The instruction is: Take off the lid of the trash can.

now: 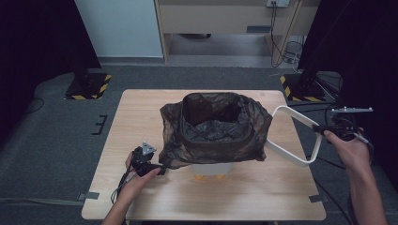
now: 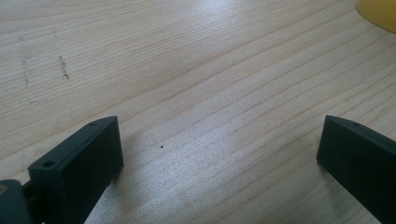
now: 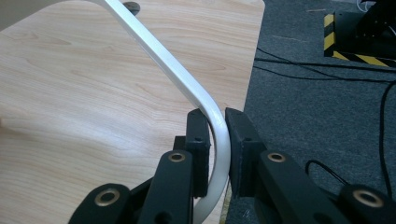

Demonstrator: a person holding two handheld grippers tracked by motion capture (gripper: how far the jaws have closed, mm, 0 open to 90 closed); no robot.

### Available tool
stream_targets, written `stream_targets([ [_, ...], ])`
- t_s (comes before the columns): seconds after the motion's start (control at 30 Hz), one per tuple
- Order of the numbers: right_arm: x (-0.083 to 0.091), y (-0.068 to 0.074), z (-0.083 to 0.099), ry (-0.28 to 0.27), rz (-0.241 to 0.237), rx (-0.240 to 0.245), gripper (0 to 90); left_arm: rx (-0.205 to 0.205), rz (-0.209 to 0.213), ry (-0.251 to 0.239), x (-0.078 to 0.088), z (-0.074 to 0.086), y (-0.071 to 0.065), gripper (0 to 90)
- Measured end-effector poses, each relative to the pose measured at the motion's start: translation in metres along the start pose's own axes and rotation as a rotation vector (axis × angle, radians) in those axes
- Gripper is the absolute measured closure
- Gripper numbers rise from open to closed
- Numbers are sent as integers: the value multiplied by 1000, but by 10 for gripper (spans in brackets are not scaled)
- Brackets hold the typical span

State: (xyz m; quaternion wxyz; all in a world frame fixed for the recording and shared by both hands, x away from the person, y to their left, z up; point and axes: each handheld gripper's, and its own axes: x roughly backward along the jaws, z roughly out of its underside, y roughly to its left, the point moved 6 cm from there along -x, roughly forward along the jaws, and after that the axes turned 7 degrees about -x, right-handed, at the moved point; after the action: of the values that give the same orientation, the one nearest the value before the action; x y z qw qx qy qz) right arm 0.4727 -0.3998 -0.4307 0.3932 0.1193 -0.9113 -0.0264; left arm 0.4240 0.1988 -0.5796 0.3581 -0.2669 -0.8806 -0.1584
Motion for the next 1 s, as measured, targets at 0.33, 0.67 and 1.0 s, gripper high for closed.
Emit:
stream_targets([
  [0.33, -23, 1, 10, 20, 30, 1, 808, 0, 0, 0, 0, 0, 0, 0],
  [0.67, -47, 4, 23, 46, 35, 4, 807, 1, -2, -2, 0, 0, 0, 0],
  [1.0, -69, 6, 34, 65, 40, 1, 807, 6, -2, -5, 0, 0, -1, 0],
])
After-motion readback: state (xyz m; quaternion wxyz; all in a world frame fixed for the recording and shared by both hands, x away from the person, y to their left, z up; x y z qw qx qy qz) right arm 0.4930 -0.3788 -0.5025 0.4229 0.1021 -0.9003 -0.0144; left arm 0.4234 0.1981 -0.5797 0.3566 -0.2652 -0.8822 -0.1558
